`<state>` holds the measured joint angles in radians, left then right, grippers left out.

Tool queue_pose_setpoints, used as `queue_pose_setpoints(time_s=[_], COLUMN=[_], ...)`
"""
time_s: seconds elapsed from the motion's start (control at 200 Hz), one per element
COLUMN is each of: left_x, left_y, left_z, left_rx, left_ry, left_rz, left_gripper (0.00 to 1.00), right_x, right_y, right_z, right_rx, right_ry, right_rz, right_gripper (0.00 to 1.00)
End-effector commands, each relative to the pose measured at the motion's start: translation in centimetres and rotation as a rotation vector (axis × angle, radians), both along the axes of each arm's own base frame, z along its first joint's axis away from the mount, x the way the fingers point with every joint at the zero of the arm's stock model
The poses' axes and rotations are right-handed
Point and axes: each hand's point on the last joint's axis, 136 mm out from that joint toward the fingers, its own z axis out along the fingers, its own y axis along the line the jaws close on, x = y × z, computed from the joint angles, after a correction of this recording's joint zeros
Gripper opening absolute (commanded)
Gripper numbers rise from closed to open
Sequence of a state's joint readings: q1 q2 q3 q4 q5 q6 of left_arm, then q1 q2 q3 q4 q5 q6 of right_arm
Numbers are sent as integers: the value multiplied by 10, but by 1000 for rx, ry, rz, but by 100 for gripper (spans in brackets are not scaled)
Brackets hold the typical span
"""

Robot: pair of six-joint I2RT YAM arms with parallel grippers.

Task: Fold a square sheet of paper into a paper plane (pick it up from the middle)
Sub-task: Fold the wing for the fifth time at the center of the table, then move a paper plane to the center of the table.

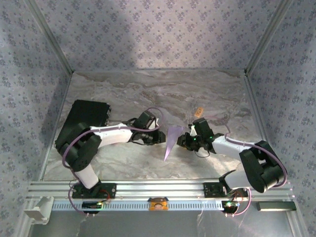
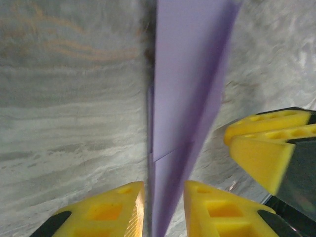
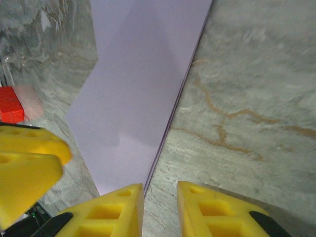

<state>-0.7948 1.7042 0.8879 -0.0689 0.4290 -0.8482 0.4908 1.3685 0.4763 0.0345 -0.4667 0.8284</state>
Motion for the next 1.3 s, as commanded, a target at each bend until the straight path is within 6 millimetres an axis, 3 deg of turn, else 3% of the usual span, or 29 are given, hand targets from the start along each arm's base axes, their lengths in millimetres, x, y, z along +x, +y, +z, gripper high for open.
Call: queue_pose_setpoints(time_s=[0.0,0.445,0.989,1.294], left_x=[-10,-22,-31,-38], left_y=[-10,-17,-27,-38], left_z=[0,-20,-24,-24], left_rx=[-36,-15,-33,-64], left_ry=[33,99,132,148], left_rz=[-56,-105,-151,-189], left_gripper=[29,26,26,20], right_x=[5,-2,-15,-17], right_y=[8,17,19,19], right_z=[4,-3,-13,-15], right_rx=[8,29,37,44], right_ry=[-8,14,56,63], right_rz=[1,42,74,78], right_gripper=[25,24,21,18])
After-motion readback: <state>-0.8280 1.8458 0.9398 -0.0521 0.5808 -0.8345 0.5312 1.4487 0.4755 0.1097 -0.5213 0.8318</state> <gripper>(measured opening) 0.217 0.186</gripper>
